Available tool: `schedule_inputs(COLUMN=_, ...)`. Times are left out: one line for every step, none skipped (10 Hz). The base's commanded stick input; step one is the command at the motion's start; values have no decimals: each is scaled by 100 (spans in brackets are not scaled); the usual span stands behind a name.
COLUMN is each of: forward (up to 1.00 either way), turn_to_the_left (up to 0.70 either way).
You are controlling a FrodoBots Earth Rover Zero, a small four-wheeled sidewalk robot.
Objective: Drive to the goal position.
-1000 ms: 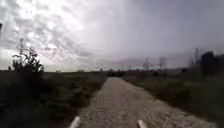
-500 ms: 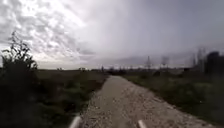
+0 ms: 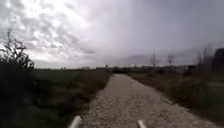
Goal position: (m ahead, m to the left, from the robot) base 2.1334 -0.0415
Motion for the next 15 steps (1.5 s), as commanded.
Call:
schedule_inputs(forward=50, turn_to_the_left=-16)
schedule_inputs(forward=50, turn_to_the_left=-1)
schedule_inputs(forward=50, turn_to_the_left=0)
schedule_inputs(forward=50, turn_to_the_left=0)
schedule_inputs(forward=50, turn_to_the_left=0)
schedule_inputs(forward=50, turn_to_the_left=0)
schedule_inputs(forward=50, turn_to_the_left=0)
schedule_inputs(forward=50, turn_to_the_left=0)
schedule_inputs(forward=50, turn_to_the_left=0)
schedule_inputs(forward=50, turn_to_the_left=0)
schedule_inputs(forward=50, turn_to_the_left=0)
schedule_inputs(forward=50, turn_to_the_left=0)
schedule_inputs(forward=50, turn_to_the_left=0)
schedule_inputs(forward=50, turn_to_the_left=0)
schedule_inputs(forward=50, turn_to_the_left=0)
